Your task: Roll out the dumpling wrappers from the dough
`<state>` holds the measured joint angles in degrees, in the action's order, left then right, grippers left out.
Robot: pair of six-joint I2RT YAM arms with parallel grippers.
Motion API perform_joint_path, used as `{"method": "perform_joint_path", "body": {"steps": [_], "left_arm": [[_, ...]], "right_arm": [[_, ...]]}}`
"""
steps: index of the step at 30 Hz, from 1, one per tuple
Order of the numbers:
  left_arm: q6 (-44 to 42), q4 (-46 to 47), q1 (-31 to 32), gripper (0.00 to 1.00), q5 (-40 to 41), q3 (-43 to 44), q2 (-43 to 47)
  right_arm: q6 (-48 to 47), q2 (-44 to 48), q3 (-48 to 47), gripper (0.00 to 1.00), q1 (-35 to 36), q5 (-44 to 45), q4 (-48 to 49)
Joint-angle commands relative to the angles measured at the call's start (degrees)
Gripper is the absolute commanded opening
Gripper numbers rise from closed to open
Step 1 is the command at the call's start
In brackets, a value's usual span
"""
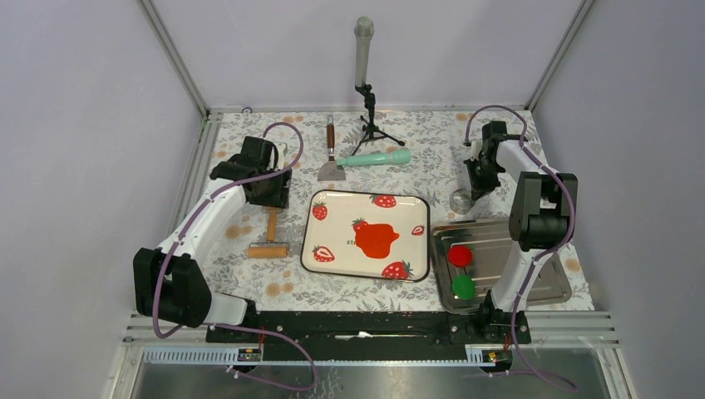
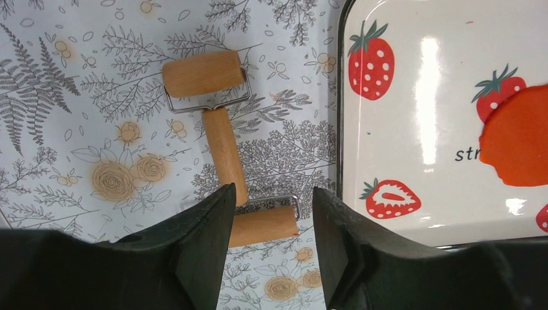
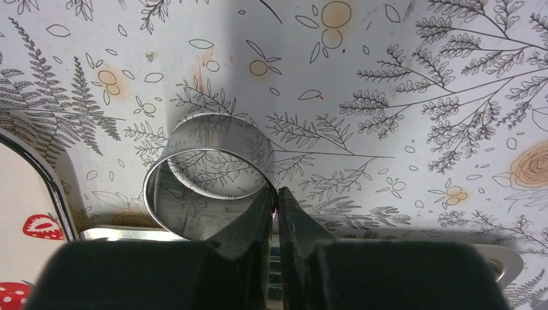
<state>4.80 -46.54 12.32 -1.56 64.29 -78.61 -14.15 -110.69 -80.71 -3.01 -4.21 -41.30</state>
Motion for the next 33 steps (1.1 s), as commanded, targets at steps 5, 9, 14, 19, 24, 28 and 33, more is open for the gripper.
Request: {"method": "perform_joint_path", "body": {"steps": [5, 9, 14, 19, 24, 28, 33], "left_arm": [[-0.2, 2.1, 1.0, 0.52, -1.2, 2.0, 0.6], [-0.4, 2.2, 1.1, 0.52, -1.6, 2.6, 0.6], [-0.1, 2.7, 2.4, 0.51, -3.7, 3.5, 0.1], [1.5, 9.3, 7.8, 0.5, -7.3, 3.9, 0.4], [7.5, 14.7, 13.2, 0.48, -14.3, 8.0, -3.5], [10.4, 17.6, 18.4, 0.47, -15.3, 10.6, -7.7], [12.7, 18.7, 21.0, 0.4, -17.9, 9.5, -10.3]], "right_arm": [[1.2, -1.4, -1.5, 0.13, -0.2, -1.7, 0.3], [1.1, -0.9, -1.8, 0.02, -0.2, -2.6, -0.2], [2.3, 4.7, -3.3, 0.0, 0.3, -8.8, -2.4], [3.1, 8.8, -5.4, 0.0, 6.6, -13.2, -7.3], [9.5, 9.5, -6.1, 0.0, 14.1, -19.2, -7.4], [13.1, 7.5, -6.1, 0.0, 20.2, -20.5, -5.0], [16.7, 5.7, -5.8, 0.0, 25.1, -19.6, -3.1]]}}
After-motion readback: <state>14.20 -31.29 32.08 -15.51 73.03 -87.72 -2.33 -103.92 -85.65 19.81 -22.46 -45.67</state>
